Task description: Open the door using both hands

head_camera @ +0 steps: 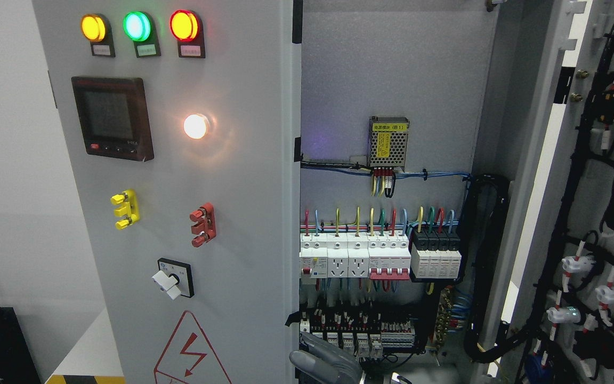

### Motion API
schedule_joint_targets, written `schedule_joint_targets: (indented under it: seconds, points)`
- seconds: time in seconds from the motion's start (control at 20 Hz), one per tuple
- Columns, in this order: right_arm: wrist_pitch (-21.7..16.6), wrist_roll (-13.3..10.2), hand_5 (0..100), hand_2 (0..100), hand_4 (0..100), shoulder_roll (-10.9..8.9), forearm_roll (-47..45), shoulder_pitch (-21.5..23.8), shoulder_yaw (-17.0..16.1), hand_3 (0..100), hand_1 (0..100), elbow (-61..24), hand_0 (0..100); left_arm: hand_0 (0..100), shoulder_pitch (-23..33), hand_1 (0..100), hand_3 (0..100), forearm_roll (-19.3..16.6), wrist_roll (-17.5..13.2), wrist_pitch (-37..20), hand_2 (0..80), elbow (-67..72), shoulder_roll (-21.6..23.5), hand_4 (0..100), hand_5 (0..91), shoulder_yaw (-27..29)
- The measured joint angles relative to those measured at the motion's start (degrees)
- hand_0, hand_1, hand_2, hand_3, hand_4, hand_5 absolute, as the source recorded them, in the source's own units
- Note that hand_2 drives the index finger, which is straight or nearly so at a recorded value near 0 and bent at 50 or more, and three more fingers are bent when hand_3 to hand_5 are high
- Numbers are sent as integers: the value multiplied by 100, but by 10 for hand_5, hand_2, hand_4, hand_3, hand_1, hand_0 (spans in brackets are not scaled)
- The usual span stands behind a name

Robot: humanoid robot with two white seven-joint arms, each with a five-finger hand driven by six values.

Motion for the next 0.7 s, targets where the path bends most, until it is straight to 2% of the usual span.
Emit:
schedule_joint_targets:
  seconds: [0.7]
  points:
    - [46,11,0,0,0,17,-121,328,488,0,389,-676,120,120,0,389,0,0,0,0,0,0,0,0,0,0]
